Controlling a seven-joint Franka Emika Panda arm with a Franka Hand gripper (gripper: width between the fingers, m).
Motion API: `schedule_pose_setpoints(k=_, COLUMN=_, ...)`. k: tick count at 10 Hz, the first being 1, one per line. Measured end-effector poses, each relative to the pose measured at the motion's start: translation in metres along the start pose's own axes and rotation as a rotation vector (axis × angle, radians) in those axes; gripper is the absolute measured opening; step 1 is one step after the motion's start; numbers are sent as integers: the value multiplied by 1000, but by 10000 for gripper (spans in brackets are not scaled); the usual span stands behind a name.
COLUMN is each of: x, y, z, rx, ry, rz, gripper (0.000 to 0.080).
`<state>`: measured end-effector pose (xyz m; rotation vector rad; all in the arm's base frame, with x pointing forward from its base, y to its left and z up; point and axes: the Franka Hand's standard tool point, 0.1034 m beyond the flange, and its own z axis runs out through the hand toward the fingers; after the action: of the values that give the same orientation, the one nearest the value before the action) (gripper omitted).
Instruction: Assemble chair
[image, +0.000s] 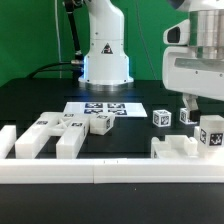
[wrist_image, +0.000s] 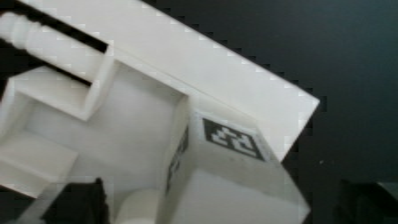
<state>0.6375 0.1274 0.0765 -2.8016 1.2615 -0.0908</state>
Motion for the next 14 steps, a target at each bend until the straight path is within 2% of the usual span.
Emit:
schedule_pose_setpoints(k=4, x=-2, y=-1, z=0, rx=1, ry=0, rz=-380, gripper=649)
schedule_pose_setpoints(k=6, x=4, y=2, z=1, rx=-1, ry=0, rz=-557, gripper=649)
schedule_pose_setpoints(k=10, x=3, y=2, z=1, rx=-9, ry=4, rz=-745, gripper=649)
schedule_pose_setpoints(k=12, x=3, y=2, z=1, rx=-8, ry=4, rz=-704, gripper=384)
schedule_pose_setpoints(k=13, x=4, y=2, z=1, rx=-9, ry=4, rz=-700, gripper=384)
schedule_pose_setpoints(k=14, x=4, y=3, z=1, rx=-10, ry=4, rz=-653, gripper=288)
